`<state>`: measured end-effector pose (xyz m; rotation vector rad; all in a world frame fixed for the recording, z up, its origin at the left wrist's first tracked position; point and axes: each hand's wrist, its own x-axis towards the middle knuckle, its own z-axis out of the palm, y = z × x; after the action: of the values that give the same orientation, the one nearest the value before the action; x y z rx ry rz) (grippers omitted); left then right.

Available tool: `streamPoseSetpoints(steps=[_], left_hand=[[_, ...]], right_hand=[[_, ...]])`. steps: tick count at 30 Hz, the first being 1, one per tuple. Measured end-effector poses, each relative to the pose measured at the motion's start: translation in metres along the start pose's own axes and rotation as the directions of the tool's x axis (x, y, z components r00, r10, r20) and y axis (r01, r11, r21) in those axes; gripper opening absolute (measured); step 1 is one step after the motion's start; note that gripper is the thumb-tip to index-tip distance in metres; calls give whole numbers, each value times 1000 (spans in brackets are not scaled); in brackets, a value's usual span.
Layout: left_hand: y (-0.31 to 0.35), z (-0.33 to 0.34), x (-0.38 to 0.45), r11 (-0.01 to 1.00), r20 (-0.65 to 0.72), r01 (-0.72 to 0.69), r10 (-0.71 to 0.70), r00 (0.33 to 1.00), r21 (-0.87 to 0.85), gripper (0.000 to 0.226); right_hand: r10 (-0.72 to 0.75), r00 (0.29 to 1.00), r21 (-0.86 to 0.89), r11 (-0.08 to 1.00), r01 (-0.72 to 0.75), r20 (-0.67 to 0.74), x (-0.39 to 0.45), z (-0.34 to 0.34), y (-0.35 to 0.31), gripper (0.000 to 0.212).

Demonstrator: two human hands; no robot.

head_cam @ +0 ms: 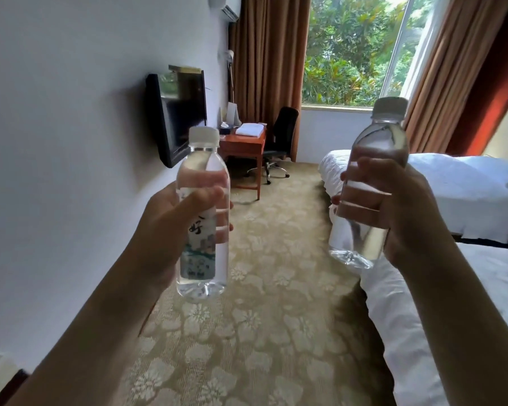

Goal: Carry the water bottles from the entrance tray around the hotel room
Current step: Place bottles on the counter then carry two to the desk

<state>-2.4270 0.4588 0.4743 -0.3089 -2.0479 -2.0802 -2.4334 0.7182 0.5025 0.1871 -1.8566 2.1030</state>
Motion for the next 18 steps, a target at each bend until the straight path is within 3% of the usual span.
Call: streamPoseSetpoints(steps=[9,13,18], left_hand=[[-70,-15,214,999,14,-28,29,999,-34,40],[-89,-3,310,998,35,-18,21,999,-60,30],[-123,17,410,997,64,18,-13,998,-72,44]], right_hand=[[-7,999,-46,999,5,-38,201,39,73,22],[-3,999,-43,999,0,-54,280,42,92,33],[5,995,-34,999,-9,-101,373,27,125,30]])
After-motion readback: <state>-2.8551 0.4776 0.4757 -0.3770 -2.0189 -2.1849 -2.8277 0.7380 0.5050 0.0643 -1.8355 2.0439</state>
